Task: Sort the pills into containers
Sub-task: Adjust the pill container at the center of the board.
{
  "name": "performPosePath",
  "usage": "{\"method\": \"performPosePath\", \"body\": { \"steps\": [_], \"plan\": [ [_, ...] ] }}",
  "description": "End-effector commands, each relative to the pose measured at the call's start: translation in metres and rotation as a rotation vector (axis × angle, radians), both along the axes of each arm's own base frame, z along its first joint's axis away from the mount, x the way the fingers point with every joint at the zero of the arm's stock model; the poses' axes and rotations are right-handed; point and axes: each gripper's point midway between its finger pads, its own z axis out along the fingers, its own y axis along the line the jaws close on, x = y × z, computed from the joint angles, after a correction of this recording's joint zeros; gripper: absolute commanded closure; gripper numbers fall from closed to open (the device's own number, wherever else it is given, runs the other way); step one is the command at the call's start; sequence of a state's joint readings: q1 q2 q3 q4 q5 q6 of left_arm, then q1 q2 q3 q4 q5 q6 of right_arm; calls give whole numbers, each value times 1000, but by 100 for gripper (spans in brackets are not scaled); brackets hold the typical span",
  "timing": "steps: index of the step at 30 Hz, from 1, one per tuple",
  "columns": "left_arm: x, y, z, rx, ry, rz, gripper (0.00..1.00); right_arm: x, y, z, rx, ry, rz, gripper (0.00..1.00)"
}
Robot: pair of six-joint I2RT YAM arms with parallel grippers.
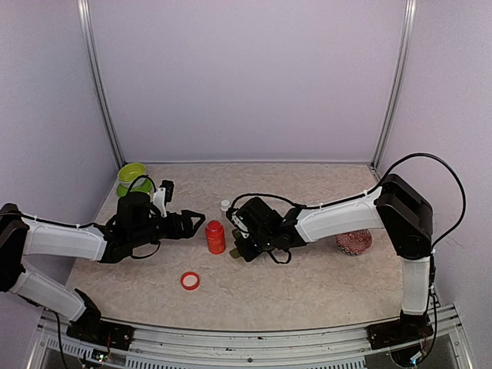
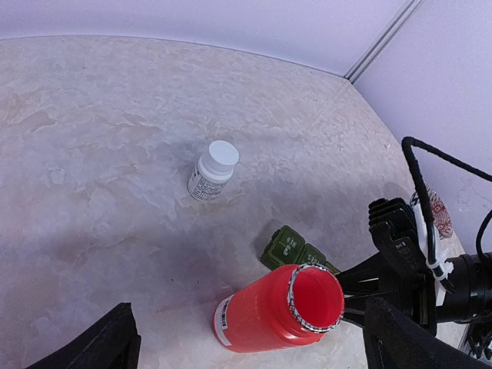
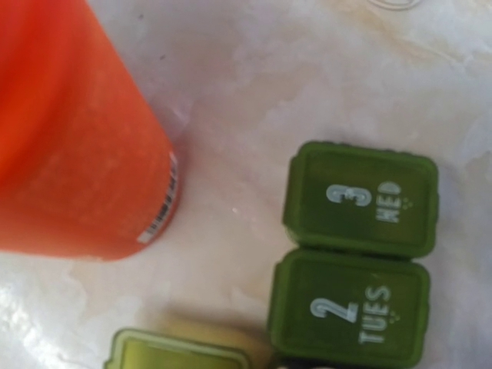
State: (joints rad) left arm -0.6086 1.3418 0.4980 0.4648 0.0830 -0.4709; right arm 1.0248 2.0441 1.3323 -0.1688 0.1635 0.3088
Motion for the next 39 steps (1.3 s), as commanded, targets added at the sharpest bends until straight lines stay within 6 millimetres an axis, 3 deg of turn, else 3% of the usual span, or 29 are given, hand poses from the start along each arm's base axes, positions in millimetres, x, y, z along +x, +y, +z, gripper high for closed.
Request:
{"method": "performPosePath", "body": {
  "steps": [1,32,39],
  "plan": [
    [1,-1,3,-19,-13,-5,1,7,0,-2,-4,-1,-24,78],
    [1,-1,-1,-14,-5,-4,1,14,-11,13,-10,-31,-42,96],
    [1,-2,-1,-16,-6,-6,1,16,-8,38,39,-56,-42,99]
  ]
}}
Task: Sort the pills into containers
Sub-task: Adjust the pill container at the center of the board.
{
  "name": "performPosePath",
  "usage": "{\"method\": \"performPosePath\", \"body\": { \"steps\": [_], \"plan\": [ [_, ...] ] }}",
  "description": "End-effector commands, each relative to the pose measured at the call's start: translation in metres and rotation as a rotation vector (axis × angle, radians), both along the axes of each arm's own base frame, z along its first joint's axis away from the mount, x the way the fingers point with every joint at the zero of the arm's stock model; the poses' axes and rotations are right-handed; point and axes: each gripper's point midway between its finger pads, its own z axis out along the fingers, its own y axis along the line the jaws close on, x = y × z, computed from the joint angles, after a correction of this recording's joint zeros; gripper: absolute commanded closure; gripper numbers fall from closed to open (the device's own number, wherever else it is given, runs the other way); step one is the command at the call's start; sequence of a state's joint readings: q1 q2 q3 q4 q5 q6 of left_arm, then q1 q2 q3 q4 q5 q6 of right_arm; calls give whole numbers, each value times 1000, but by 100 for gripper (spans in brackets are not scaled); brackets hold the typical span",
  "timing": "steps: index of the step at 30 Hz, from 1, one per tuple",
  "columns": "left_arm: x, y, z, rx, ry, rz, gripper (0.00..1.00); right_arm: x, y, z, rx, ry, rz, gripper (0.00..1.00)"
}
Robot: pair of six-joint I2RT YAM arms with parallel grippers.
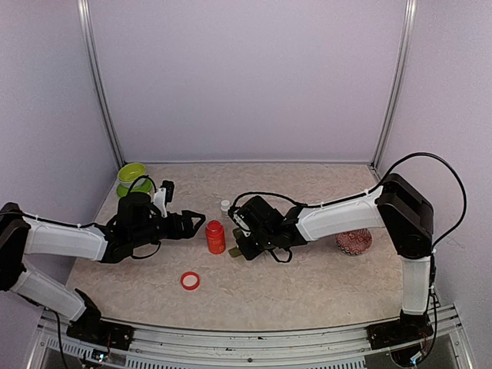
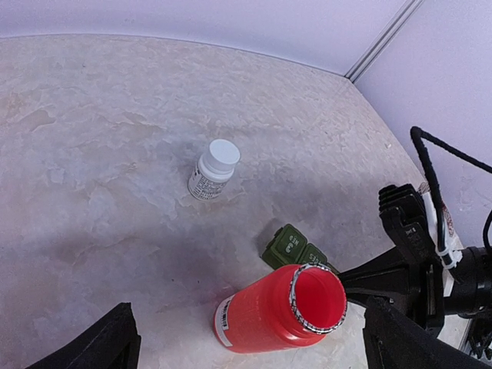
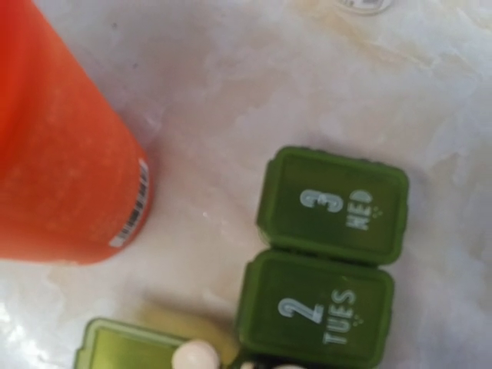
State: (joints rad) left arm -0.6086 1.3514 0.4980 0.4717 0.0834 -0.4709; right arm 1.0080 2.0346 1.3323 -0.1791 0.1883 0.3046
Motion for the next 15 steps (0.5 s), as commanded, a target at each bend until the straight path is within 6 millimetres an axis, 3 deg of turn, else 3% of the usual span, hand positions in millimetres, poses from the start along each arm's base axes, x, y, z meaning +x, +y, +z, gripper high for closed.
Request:
{"method": "performPosePath", "body": {
  "steps": [1,8,15],
  "plan": [
    [1,-1,2,-18,-8,-5,1,6,1,38,53,-43,-11,99],
    [1,-1,2,-17,-8,-6,1,8,2,52,67,-62,-7,98],
    [0,-1,2,-18,-7,-6,1,10,-6,29,15,-40,-36,91]
  ]
}}
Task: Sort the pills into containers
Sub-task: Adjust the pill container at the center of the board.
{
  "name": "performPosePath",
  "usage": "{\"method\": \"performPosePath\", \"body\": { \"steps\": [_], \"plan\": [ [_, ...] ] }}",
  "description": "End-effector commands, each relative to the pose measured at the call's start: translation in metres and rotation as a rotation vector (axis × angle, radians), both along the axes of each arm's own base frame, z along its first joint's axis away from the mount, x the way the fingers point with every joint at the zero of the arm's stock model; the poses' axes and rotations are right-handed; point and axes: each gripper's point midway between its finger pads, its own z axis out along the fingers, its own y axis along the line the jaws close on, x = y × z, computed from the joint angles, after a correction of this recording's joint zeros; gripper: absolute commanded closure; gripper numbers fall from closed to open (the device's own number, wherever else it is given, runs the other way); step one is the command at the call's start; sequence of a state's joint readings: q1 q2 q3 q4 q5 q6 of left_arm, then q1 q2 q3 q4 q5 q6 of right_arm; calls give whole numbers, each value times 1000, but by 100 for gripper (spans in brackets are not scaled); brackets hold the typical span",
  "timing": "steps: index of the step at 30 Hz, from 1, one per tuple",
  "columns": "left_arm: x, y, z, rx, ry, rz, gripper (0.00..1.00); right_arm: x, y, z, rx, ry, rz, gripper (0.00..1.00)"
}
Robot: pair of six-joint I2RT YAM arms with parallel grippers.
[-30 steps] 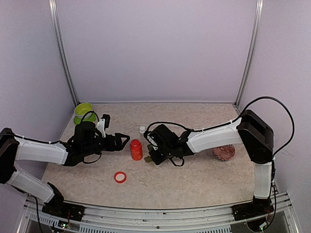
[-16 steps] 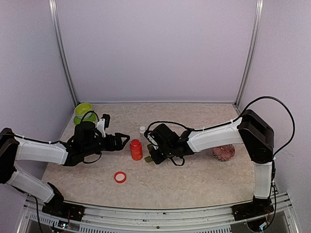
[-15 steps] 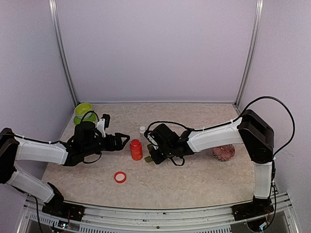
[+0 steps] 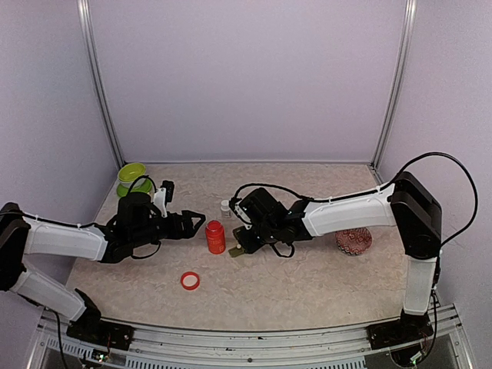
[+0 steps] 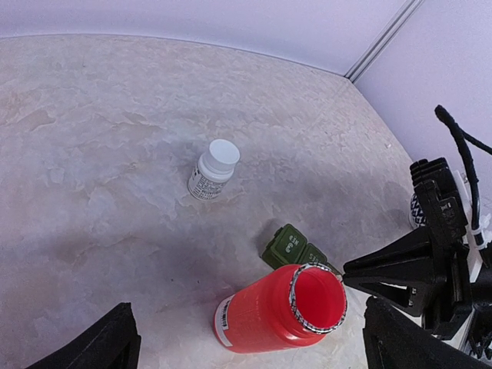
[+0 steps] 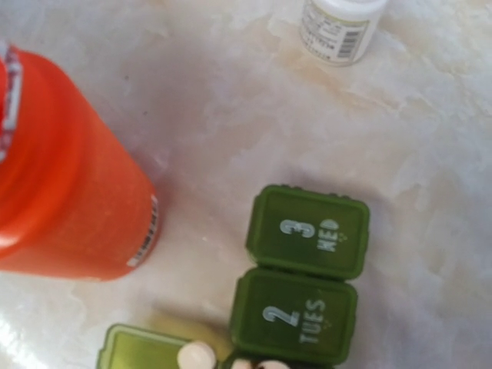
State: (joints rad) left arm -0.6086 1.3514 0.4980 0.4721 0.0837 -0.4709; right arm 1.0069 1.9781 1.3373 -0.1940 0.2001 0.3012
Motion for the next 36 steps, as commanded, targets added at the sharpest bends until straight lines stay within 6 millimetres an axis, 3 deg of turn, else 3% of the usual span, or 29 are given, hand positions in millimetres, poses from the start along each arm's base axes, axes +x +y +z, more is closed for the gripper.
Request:
{"method": "performPosePath", "body": {
  "steps": [1,6,12,28,32,36],
  "plan": [
    [0,-1,2,-18,-8,-5,1,8,-7,-2,-18,2,-35,90],
    [0,-1,1,-18,-5,-7,1,10,-9,-15,-23,22,-43,81],
    [0,-1,1,-17,-7,-6,1,13,-6,-23,-39,29,-43,79],
    [0,-1,2,-19,-6,-8,1,16,-24,-42,-109,41,-83,79],
    [0,-1,1,-18,-6,-7,1,16,-21,-37,-97,41,-74,79],
    [0,-1,2,-19,-7,-8,1,16,-14,-20,-51,32,-58,79]
  ]
}}
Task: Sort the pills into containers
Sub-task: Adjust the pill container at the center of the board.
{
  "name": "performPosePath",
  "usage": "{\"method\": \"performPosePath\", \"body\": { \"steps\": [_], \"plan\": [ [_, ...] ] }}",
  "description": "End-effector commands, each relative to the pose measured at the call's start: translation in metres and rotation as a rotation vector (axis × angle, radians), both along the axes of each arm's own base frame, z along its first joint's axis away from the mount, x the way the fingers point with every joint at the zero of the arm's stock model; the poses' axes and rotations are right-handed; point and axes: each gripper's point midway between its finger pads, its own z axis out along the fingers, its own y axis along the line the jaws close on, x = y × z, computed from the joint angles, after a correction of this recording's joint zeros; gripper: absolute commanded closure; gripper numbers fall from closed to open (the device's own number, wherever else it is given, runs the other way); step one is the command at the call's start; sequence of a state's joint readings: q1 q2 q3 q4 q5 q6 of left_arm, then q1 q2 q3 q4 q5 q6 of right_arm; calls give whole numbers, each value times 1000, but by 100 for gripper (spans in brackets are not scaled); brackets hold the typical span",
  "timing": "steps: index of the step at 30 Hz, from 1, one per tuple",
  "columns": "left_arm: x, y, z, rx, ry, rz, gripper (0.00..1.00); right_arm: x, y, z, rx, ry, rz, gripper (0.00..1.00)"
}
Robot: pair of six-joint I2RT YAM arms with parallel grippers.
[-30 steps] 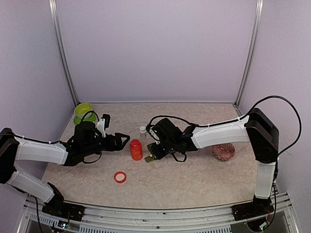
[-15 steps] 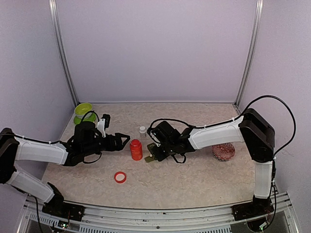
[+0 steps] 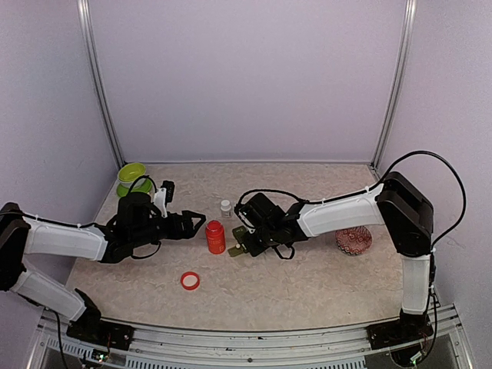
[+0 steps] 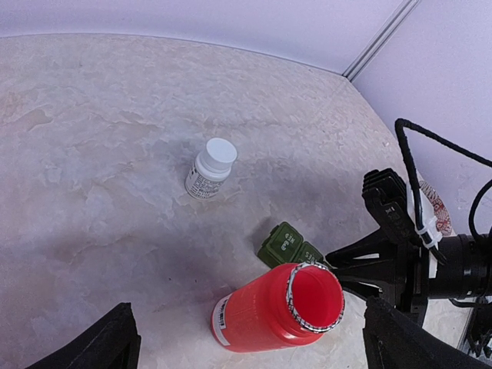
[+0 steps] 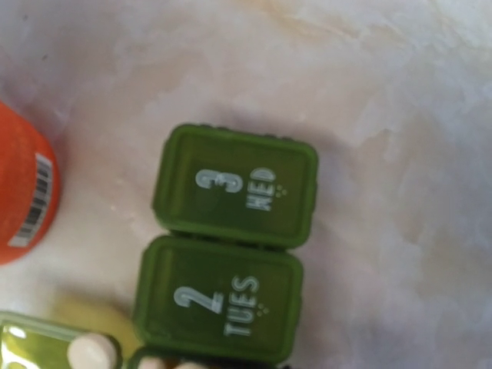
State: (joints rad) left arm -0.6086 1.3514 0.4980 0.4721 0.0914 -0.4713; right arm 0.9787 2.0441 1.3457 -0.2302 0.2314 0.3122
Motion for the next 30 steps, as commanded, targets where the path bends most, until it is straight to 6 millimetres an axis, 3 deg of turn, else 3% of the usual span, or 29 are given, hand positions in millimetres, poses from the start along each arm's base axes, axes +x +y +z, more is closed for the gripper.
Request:
{"method": "performPosePath", "body": {
  "steps": [1,13,17,23,30],
  "plan": [
    [1,0,1,-16,-8,-1,1,4,7,17,46,-4,2,79],
    [1,-1,-1,-16,-3,-2,1,4,14,42,87,-36,3,75],
    [2,-1,-1,-16,-2,-1,1,-3,27,51,126,-31,64,74],
    [2,-1,-2,-14,-2,2,1,-16,45,43,127,-18,126,67],
    [2,-1,-2,-16,-1,2,1,-20,52,33,104,-14,129,65]
  ]
}}
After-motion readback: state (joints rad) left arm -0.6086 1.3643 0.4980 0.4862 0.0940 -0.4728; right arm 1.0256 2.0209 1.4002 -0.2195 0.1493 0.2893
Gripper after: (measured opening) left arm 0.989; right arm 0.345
